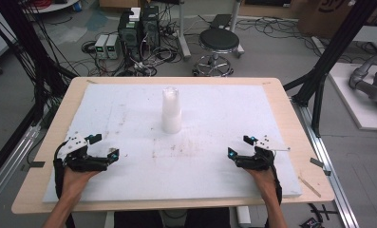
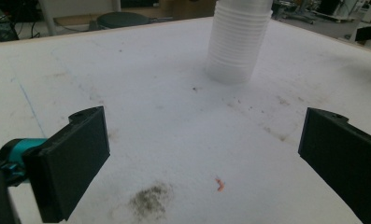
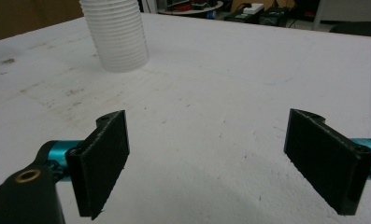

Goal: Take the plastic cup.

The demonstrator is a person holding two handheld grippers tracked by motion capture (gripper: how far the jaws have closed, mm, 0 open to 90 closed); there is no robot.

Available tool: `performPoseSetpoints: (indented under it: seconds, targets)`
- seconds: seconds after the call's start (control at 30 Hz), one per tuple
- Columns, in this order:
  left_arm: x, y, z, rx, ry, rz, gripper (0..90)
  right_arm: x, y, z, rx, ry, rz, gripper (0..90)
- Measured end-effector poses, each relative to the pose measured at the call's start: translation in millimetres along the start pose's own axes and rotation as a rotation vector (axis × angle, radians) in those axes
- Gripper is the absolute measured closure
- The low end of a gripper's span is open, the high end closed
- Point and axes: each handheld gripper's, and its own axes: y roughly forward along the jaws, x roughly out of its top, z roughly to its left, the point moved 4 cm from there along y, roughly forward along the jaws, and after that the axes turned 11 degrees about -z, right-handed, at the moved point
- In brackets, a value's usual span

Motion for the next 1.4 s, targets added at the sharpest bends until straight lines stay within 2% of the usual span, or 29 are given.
performPoseSetpoints:
  seconds: [0.1, 0.2, 0.43, 0.5, 0.8, 0.93, 1.13, 1.4]
  targets:
    - [13.4, 6.8, 1.2, -0.06, -0.004, 0.018, 1.9, -0.1, 0.3, 0.1, 0.002, -0.004, 0.0, 14.1]
    - [29.3, 14.5, 3.5, -0.097, 0.026, 0.037, 1.9, -0.2, 0.9, -0.2, 0.0, 0.001, 0.008, 14.1]
    - [69.8, 34.2, 11.6, -0.183, 0.051, 0.023, 1.9, -0.1, 1.1, -0.8, 0.001, -0.001, 0.006, 14.1]
    - [80.3, 42.0, 13.4, -0.216, 0.055, 0.032, 1.9, -0.1, 1.1, -0.8, 0.0, -0.001, 0.006, 14.1]
    - [126.6, 81.2, 13.7, -0.327, 0.128, 0.064, 1.9, -0.2, 1.3, -0.7, 0.0, -0.001, 0.007, 14.1]
    - [135.7, 99.8, 9.9, -0.358, 0.152, 0.077, 1.9, -0.3, 1.4, -0.7, 0.001, 0.005, 0.013, 14.1]
    - [144.5, 125.5, 4.7, -0.391, 0.158, 0.076, 1.9, -0.3, 1.3, -0.5, 0.001, 0.007, 0.012, 14.1]
    - [153.9, 158.9, -2.7, -0.445, 0.172, 0.12, 1.9, -0.3, 1.1, -1.0, 0.003, 0.014, 0.012, 14.1]
